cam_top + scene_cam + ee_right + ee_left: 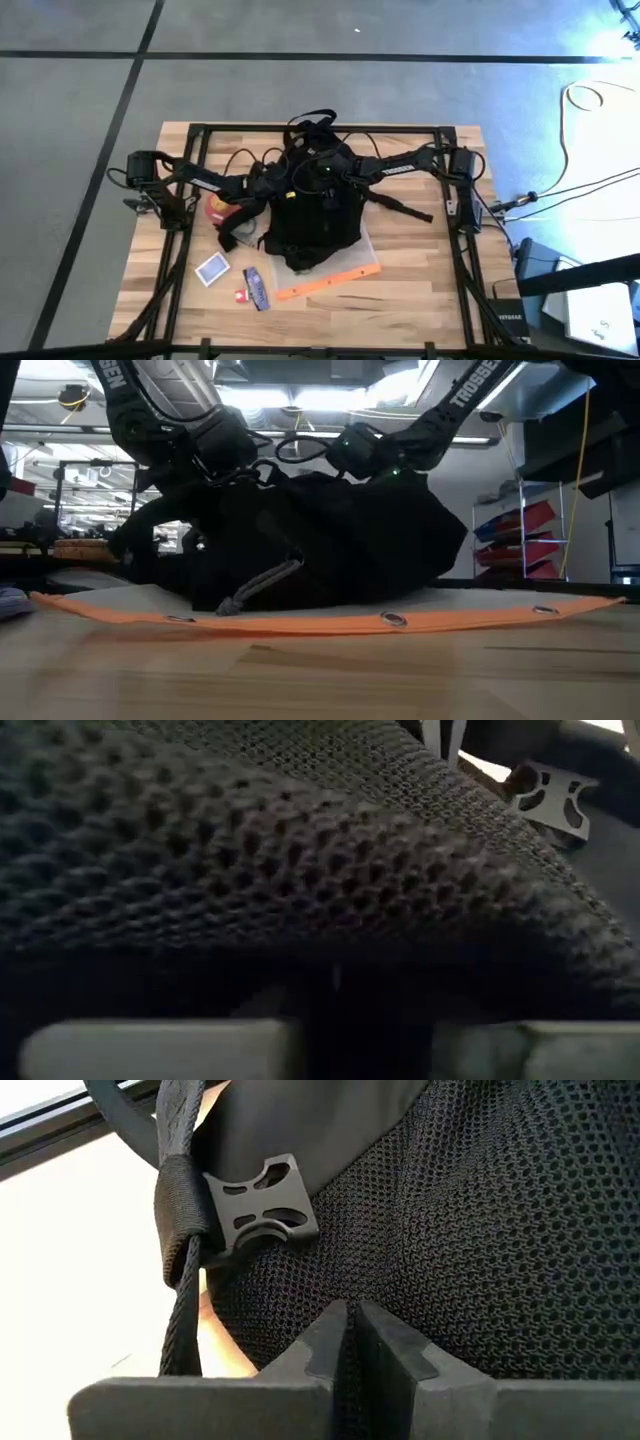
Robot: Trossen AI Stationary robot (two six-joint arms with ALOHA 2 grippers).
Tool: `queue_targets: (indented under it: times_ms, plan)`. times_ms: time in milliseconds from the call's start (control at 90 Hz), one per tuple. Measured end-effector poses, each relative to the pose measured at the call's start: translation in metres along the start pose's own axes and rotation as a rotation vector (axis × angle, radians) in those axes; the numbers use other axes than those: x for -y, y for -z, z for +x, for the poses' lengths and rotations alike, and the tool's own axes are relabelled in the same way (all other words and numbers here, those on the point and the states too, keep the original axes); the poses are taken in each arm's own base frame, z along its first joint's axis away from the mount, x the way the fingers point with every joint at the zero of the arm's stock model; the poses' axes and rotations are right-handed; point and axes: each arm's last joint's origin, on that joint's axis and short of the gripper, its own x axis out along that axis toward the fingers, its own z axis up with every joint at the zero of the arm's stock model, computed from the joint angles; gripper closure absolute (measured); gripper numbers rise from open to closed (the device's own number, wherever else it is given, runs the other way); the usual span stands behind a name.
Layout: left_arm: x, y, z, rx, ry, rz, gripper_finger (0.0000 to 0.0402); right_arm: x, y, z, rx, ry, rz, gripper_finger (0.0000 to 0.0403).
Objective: Unpack backpack
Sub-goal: Remove the pink charger cable from the black backpack
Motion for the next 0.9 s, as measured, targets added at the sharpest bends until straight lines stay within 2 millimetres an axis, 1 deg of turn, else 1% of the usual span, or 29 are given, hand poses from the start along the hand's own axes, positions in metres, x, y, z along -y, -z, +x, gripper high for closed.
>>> queue_targets:
  times_ms: [78,144,289,422,589,767,900]
  plan:
    - [0.0,0.0,0.0,0.0,0.0,0.0,0.0384,0.0,0.0,0.0,-0.003,-0.001,0.007,0.0385]
    - [0.0,0.0,0.0,0.0,0.0,0.0,0.0384,0.0,0.0,0.0,-0.004,-0.002,0.008,0.0396]
    - [0.0,0.0,0.0,-0.002,0.0,0.001,0.0384,0.001,-0.002,-0.007,-0.008,0.008,0.009,0.0391]
    - [0.0,0.001,0.0,-0.006,0.002,0.003,0.0384,0.004,-0.008,-0.02,-0.019,0.032,0.0,0.04]
    - [0.0,0.001,0.0,-0.013,0.004,0.007,0.0384,0.006,-0.014,-0.036,-0.02,0.034,-0.01,0.0402]
    - [0.0,0.001,0.0,-0.012,0.003,0.007,0.0384,0.006,-0.014,-0.041,-0.036,0.025,-0.018,0.0402]
    - [0.0,0.002,0.0,-0.015,0.0,0.009,0.0384,0.005,-0.011,-0.045,-0.096,0.027,-0.025,0.0403]
